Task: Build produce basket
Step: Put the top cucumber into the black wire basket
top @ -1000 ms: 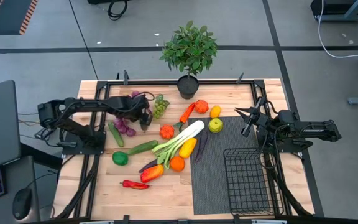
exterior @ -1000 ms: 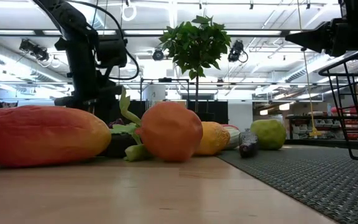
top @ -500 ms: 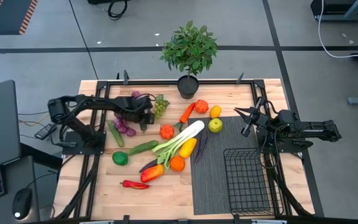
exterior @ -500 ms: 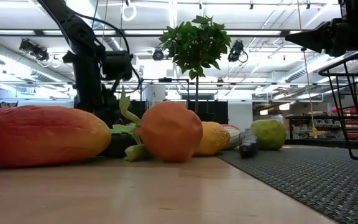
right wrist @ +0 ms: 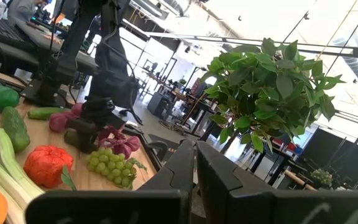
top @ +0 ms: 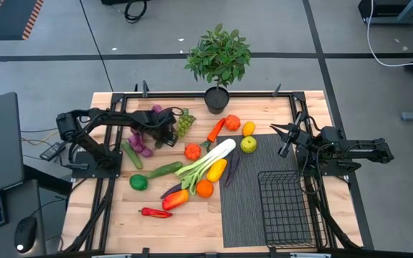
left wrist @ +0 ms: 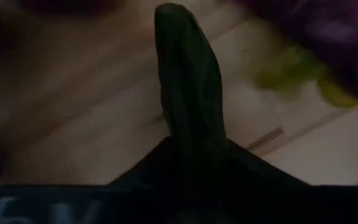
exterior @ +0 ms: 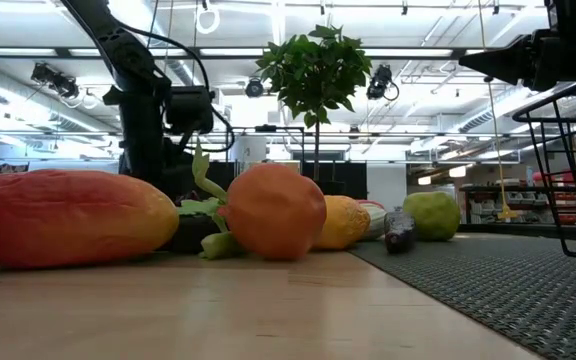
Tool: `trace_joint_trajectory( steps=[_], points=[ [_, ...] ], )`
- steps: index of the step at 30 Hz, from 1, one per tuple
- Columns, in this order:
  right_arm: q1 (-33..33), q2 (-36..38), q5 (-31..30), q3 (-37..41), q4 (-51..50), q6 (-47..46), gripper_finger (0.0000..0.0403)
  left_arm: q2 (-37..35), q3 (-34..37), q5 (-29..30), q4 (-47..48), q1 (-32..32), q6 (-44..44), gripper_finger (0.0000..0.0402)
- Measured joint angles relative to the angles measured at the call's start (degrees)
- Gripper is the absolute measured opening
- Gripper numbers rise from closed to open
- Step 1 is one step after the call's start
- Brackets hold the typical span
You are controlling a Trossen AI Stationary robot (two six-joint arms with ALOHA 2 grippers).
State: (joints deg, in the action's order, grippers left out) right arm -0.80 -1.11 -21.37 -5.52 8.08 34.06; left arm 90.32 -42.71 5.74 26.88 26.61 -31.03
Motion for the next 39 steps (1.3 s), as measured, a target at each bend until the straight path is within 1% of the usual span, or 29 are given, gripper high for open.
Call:
trace_joint_trajectory(
  steps=[1,3,6,7,13,16,18,20,23,27,29,34,39],
  points=[
    [0.0,0.0,0.0,0.0,0.0,0.0,0.0027,0.0,-0.1,0.0,0.1,0.1,1.3,0.0081],
    [0.0,0.0,0.0,0.0,0.0,0.0,0.0027,-0.6,-0.7,-0.6,1.1,0.2,3.8,0.008],
    [0.0,0.0,0.0,0.0,0.0,0.0,0.0027,-1.5,-2.5,-3.4,1.9,-0.1,6.8,0.008],
    [0.0,0.0,0.0,0.0,0.0,0.0,0.0027,-2.2,-3.2,-4.4,3.6,-0.2,7.6,0.008],
    [0.0,0.0,-0.2,0.0,0.0,0.0,0.0027,-5.4,-6.7,-7.2,8.7,-3.2,12.4,0.0118],
    [0.0,0.0,-0.2,0.0,-0.1,0.0,0.0027,-6.7,-8.5,-11.5,8.8,-4.7,14.7,0.0117],
    [0.0,0.0,-0.2,0.0,0.1,0.0,0.0027,-6.9,-10.0,-14.7,7.0,-6.0,16.7,0.0109],
    [0.0,0.0,-0.2,0.0,0.0,0.0,0.0027,-6.9,-11.7,-16.4,5.2,-7.5,18.4,0.01],
    [0.0,0.0,-0.2,0.0,0.0,0.0,0.0027,-6.8,-14.0,-16.6,-2.0,-10.1,20.0,0.0092],
    [0.0,0.0,-0.1,0.0,0.0,0.0,0.0027,-6.7,-16.4,-18.2,-11.6,-13.6,25.2,0.0097],
    [0.0,0.0,-0.1,0.0,0.0,0.0,0.0027,-6.7,-17.2,-18.8,-18.3,-15.3,27.1,0.0102],
    [0.0,0.0,-0.1,0.0,0.0,0.0,0.0027,-6.7,-17.4,-19.1,-33.8,-18.4,28.7,0.0104],
    [0.0,0.0,0.0,0.0,0.0,0.0,0.0027,-6.7,-17.4,-18.9,-41.2,-20.2,28.6,0.01]
  ],
)
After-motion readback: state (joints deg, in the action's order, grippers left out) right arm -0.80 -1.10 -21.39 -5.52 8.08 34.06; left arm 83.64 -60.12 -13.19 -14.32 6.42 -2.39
